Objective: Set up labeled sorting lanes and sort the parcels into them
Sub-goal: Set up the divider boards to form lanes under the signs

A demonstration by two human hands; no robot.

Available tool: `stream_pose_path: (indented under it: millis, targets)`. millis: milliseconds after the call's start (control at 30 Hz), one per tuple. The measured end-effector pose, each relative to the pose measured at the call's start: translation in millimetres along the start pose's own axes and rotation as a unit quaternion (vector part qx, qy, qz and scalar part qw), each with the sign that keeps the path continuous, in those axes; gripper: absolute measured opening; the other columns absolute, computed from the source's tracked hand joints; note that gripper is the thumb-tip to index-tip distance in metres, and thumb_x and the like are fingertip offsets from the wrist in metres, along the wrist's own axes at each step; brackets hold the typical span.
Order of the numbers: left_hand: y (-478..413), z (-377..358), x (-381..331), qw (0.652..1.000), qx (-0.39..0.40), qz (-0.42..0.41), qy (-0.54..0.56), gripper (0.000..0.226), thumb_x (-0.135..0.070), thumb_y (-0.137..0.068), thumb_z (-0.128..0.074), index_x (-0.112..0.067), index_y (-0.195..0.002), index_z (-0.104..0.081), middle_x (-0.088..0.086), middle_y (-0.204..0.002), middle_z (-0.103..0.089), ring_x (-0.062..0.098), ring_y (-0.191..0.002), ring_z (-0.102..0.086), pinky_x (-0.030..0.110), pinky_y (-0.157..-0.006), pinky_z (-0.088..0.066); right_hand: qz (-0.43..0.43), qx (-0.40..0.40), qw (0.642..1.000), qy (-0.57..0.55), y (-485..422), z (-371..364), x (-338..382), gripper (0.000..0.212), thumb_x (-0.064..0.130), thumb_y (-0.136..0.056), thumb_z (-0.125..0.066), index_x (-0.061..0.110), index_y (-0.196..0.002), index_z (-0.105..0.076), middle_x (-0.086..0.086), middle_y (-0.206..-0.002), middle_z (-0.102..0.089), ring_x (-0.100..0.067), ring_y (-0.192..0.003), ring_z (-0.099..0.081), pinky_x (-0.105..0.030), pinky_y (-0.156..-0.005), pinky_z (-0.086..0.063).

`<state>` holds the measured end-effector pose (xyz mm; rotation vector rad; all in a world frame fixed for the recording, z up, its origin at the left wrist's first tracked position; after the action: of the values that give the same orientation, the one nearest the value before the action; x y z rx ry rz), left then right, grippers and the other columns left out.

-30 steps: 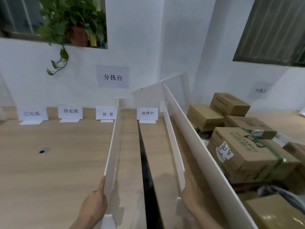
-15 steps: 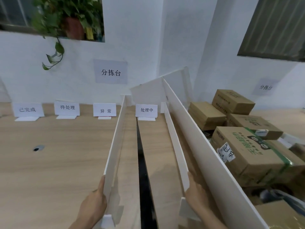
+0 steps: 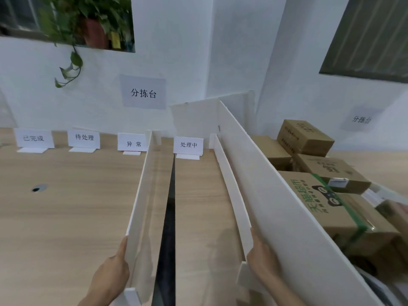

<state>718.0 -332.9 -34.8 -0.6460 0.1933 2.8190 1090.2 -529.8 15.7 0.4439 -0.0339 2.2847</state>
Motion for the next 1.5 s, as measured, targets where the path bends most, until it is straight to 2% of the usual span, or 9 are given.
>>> stream_pose_path:
  millis: [233, 433, 567, 700, 900, 1067, 1233, 1367, 1500]
  targets:
    - [3, -14, -19, 1.0, 0.005, 0.018, -0.022, 0.077, -0.009, -0.088, -0.04, -0.028, -0.151, 0.0, 0.011, -0.095, -0.069, 0.028, -0.08, -0.065, 0.031, -0.066, -0.043, -0.004, 0.012, 1.0, 0.002, -13, -9, -35, 0.068, 0.005, -0.091, -0.032, 0.029, -0.153, -0.016, -0.002, -0.138, -0.051, -0.026, -0.116, -0.054, -0.031, -0.087, -0.045]
    - [0, -18, -29, 0.999, 0.011, 0.023, -0.026, 0.075, -0.01, -0.09, -0.038, -0.025, -0.152, 0.001, 0.003, -0.081, -0.061, 0.02, -0.065, -0.052, 0.03, -0.066, -0.044, 0.003, 0.014, 1.0, -0.025, -23, -23, -43, 0.07, 0.001, -0.088, -0.034, 0.024, -0.152, -0.018, -0.004, -0.144, -0.045, -0.027, -0.124, -0.049, -0.032, -0.095, -0.044]
    - [-2, -19, -33, 0.999, 0.016, 0.022, -0.02, 0.073, -0.011, -0.091, -0.035, -0.025, -0.151, 0.003, -0.001, -0.079, -0.057, 0.017, -0.066, -0.054, 0.03, -0.067, -0.047, 0.002, 0.016, 1.0, -0.014, -28, -30, -43, 0.071, 0.003, -0.088, -0.035, 0.025, -0.153, -0.015, -0.004, -0.141, -0.048, -0.026, -0.12, -0.052, -0.03, -0.09, -0.045]
    - [-7, -22, -32, 0.999, 0.022, 0.025, -0.015, 0.072, -0.011, -0.092, -0.034, -0.026, -0.151, 0.004, -0.001, -0.079, -0.059, 0.015, -0.066, -0.057, 0.028, -0.063, -0.045, 0.002, 0.019, 1.0, -0.009, -27, -38, -42, 0.071, 0.003, -0.091, -0.036, 0.026, -0.154, -0.01, -0.002, -0.148, -0.041, -0.022, -0.127, -0.048, -0.028, -0.097, -0.041]
    - [-13, -24, -29, 0.999, 0.024, 0.028, -0.016, 0.072, -0.01, -0.091, -0.033, -0.026, -0.151, 0.003, -0.002, -0.077, -0.06, 0.014, -0.064, -0.057, 0.025, -0.056, -0.04, -0.005, 0.017, 1.0, -0.005, -29, -45, -43, 0.073, 0.004, -0.09, -0.037, 0.027, -0.153, -0.008, -0.004, -0.121, -0.063, -0.024, -0.103, -0.063, -0.029, -0.077, -0.045]
    - [-18, -26, -26, 0.999, 0.031, 0.028, -0.015, 0.073, -0.01, -0.091, -0.033, -0.027, -0.151, 0.003, -0.002, -0.079, -0.061, 0.015, -0.066, -0.058, 0.026, -0.059, -0.043, -0.021, 0.021, 0.999, -0.017, -32, -45, -44, 0.074, 0.003, -0.089, -0.038, 0.025, -0.153, -0.01, -0.006, -0.122, -0.064, -0.025, -0.105, -0.062, -0.029, -0.081, -0.046]
    - [-25, -29, -20, 0.999, 0.038, 0.037, -0.013, 0.072, -0.01, -0.091, -0.032, -0.028, -0.151, 0.004, 0.0, -0.084, -0.061, 0.017, -0.069, -0.059, 0.029, -0.065, -0.046, -0.018, 0.031, 0.999, -0.025, -34, -48, -44, 0.073, 0.007, -0.09, -0.038, 0.028, -0.153, -0.008, -0.007, -0.105, -0.067, -0.026, -0.084, -0.061, -0.029, -0.068, -0.041]
    - [-27, -29, -21, 0.998, 0.037, 0.04, -0.017, 0.071, -0.011, -0.092, -0.031, -0.028, -0.15, 0.006, -0.001, -0.084, -0.059, 0.014, -0.067, -0.056, 0.026, -0.062, -0.043, -0.021, 0.038, 0.999, -0.007, -35, -49, -44, 0.072, 0.008, -0.092, -0.037, 0.03, -0.153, -0.006, -0.002, -0.079, -0.057, -0.024, -0.073, -0.052, -0.027, -0.064, -0.038]
    - [-30, -31, -20, 0.998, 0.04, 0.042, -0.025, 0.071, -0.01, -0.092, -0.03, -0.027, -0.15, 0.007, -0.002, -0.081, -0.06, 0.012, -0.064, -0.056, 0.024, -0.058, -0.041, -0.021, 0.028, 0.999, -0.012, -36, -49, -41, 0.072, 0.007, -0.091, -0.038, 0.028, -0.153, -0.009, -0.007, -0.092, -0.064, -0.027, -0.08, -0.061, -0.032, -0.067, -0.042]
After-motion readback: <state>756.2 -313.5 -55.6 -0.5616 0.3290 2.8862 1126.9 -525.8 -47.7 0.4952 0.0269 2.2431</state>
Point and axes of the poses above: each hand's wrist, its own y-axis away from the middle knuckle, its own z-axis out of the back of the hand, x = y × z, the point moved 10 cm from there along -y, towards the middle knuckle
